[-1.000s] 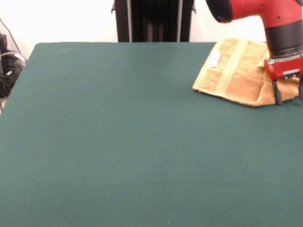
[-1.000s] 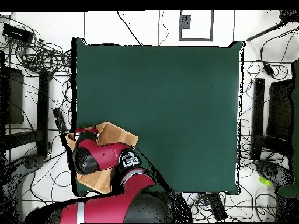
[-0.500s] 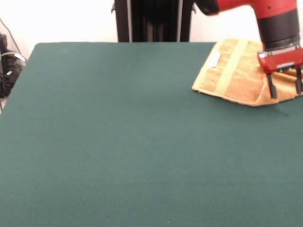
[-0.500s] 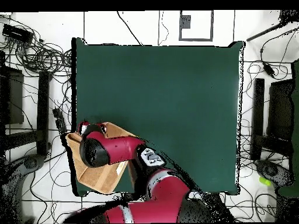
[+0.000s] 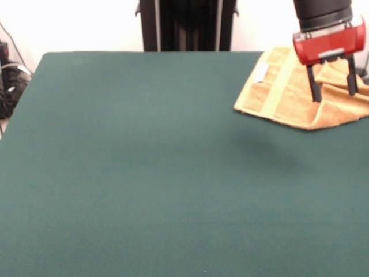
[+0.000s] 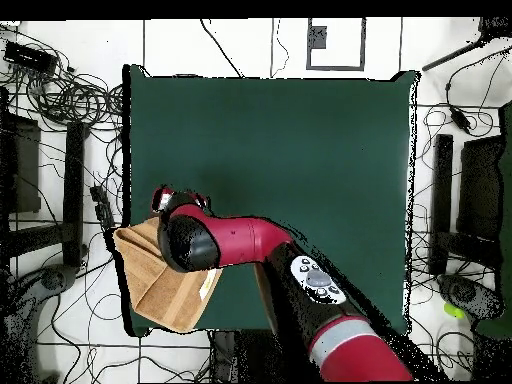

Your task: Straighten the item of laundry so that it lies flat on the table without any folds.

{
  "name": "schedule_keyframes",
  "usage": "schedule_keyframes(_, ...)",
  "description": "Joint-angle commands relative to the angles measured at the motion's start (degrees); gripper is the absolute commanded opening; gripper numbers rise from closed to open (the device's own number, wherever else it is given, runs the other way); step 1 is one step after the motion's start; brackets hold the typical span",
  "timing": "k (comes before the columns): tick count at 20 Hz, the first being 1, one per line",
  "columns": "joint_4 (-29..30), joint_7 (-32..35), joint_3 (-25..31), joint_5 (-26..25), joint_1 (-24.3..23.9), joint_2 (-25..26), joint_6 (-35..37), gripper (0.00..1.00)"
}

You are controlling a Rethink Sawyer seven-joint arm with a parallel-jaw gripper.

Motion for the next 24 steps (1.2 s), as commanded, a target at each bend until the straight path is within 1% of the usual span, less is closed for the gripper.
schedule_keyframes(1,6.6,9.6,3.3,-2.5,6.3,5.0,-7.3,1.00)
schedule_keyframes(2,6.8,10.4,1.5,-2.3,8.4,5.4,-9.7,1.00)
schedule_keyframes(4,7.0,11.0,-1.3,-1.6,11.7,5.9,-11.8,1.00)
schedule_keyframes(6,7.2,10.7,-2.3,-1.1,13.0,6.7,-12.2,1.00)
schedule_keyframes(9,7.1,9.6,-3.0,-0.8,13.7,7.5,-11.9,1.00)
schedule_keyframes(12,6.8,9.1,-5.0,-0.5,15.4,8.3,-13.5,1.00)
schedule_keyframes(14,6.6,8.4,-5.5,-1.5,15.4,9.2,-14.6,1.00)
schedule_keyframes(17,7.1,7.4,-5.3,-3.6,14.1,9.6,-14.8,1.00)
schedule_keyframes(21,9.0,6.9,-4.5,-7.0,11.3,8.8,-14.9,1.00)
schedule_keyframes(24,9.9,6.6,-5.7,-8.9,11.1,8.5,-15.3,1.00)
